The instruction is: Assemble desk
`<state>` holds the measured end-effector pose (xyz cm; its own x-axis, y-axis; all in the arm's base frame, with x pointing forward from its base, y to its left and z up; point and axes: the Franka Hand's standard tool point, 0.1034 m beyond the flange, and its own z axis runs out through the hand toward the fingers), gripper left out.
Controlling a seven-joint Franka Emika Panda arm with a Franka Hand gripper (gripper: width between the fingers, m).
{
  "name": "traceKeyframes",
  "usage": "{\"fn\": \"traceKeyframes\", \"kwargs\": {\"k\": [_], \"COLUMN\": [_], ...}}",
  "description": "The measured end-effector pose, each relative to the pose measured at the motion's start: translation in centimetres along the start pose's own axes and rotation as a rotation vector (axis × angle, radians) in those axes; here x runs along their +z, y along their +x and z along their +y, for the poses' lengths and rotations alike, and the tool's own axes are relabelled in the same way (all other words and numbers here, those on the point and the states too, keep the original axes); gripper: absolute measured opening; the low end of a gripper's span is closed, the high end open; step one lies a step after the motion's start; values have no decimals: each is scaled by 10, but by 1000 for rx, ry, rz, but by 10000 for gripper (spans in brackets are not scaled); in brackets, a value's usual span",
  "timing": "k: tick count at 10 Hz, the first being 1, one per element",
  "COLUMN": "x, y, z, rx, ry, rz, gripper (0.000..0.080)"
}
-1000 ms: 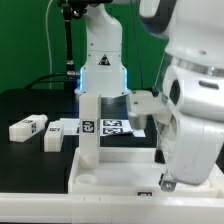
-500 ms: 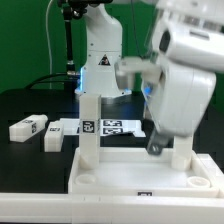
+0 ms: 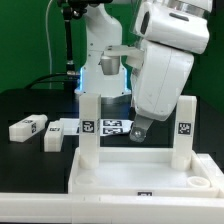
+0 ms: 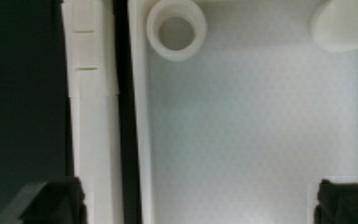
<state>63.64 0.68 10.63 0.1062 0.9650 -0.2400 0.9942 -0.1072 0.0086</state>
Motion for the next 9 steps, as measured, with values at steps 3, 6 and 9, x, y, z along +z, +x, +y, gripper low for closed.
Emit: {"fn": "traceKeyframes", "kwargs": {"k": [3,6,9], "x": [4,6,6], "y": [-8,-30,-28], "z": [-7,-3,-4], "rx": [331,532,743], "ry": [47,65,68], "rz": [-2,7,1], "gripper": [649,649,649]}}
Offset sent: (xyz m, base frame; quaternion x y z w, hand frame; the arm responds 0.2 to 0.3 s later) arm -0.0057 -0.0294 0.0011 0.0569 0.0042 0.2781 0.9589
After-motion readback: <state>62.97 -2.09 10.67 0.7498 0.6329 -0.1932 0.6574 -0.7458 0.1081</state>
